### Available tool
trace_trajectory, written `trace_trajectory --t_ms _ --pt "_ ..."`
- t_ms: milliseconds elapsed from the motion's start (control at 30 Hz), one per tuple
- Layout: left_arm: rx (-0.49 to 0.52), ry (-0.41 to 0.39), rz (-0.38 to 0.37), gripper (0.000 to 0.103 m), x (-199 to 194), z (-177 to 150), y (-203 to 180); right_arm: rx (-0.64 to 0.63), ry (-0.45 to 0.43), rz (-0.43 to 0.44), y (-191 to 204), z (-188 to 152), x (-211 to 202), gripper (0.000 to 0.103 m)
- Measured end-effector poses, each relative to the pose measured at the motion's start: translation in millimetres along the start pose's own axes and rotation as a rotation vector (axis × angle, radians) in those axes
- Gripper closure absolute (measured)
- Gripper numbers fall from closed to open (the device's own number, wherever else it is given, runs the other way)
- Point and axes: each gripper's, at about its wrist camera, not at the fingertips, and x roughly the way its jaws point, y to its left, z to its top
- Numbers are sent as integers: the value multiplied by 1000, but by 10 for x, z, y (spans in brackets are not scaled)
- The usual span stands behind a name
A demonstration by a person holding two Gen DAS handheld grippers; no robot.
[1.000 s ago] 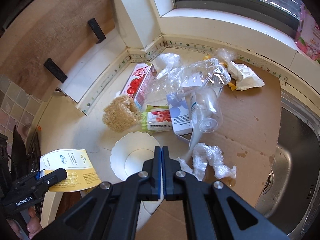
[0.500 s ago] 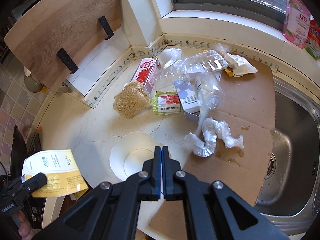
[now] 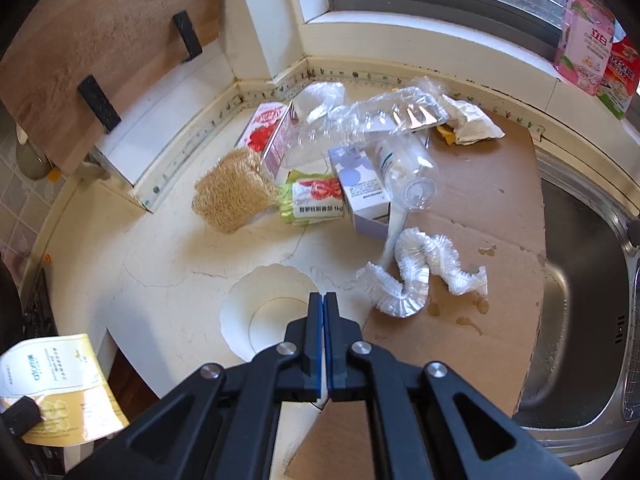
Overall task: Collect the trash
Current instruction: 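Lift the white box with the left tool while the right tool lifts the paper cup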
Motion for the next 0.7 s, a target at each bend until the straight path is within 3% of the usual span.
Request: trace_trajectory --t_ms 167,400,700 --pt "-12 -5 0 51 20 11 27 24 34 13 -57 -15 122 100" --pt "-28 6 -4 51 79 -13 40 64 112 52 -188 -26 327 86" --pt "-36 10 -2 51 139 -10 16 150 193 166 -254 -35 500 85"
